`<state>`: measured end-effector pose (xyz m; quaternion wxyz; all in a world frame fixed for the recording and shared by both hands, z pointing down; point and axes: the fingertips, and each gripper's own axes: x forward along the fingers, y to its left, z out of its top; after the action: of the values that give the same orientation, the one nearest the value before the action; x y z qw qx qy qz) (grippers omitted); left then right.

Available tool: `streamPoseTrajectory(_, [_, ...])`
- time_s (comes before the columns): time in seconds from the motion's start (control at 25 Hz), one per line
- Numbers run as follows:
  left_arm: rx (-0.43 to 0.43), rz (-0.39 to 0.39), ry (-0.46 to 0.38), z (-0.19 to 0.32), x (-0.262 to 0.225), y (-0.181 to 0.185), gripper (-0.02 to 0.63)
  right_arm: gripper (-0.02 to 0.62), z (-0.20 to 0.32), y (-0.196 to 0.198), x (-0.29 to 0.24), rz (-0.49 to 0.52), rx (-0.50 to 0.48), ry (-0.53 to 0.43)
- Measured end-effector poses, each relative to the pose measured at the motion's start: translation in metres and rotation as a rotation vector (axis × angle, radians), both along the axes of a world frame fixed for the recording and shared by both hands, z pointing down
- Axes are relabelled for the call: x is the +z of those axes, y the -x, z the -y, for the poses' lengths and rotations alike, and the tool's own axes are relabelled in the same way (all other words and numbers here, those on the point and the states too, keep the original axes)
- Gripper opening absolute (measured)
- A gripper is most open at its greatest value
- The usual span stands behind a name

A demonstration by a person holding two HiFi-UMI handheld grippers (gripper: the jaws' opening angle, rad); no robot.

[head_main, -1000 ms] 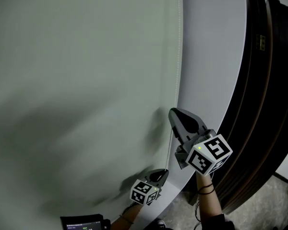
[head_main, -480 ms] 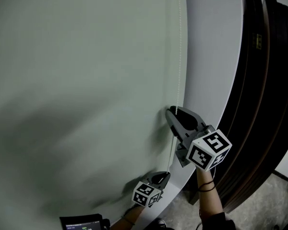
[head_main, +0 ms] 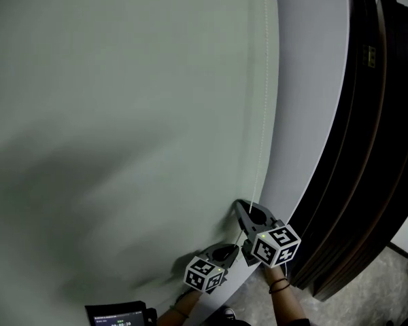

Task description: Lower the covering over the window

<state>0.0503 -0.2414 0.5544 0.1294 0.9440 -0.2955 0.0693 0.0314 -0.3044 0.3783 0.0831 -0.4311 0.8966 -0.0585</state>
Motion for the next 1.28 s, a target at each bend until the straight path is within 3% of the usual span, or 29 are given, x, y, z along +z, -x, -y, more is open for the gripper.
streamPoseTrajectory(0.24, [0.009, -0.032, 0.01, -0.006, -0.002, 0.005, 0.019, 0.009, -0.011, -0.01, 0.006, 0.026, 0.003, -0.002])
streamPoseTrajectory(0.32, [-0.011, -0.038, 0.01, -0.008, 0.0, 0.008, 0.059, 0.015, -0.012, -0.018, 0.01, 0.039, 0.032, 0.003])
streamPoseTrajectory(0.44, [-0.027, -0.048, 0.011, -0.011, -0.002, 0.012, 0.071, 0.074, -0.014, -0.034, 0.016, 0.045, 0.096, 0.006])
streamPoseTrajectory(0.72, [-0.065, -0.132, -0.014, -0.025, -0.025, 0.029, 0.071, 0.075, -0.039, -0.057, 0.042, 0.108, 0.185, 0.058])
streamPoseTrajectory(1.28, [-0.078, -0.17, -0.048, -0.11, -0.044, 0.072, 0.071, 0.075, -0.149, -0.002, 0.101, 0.11, 0.152, 0.17])
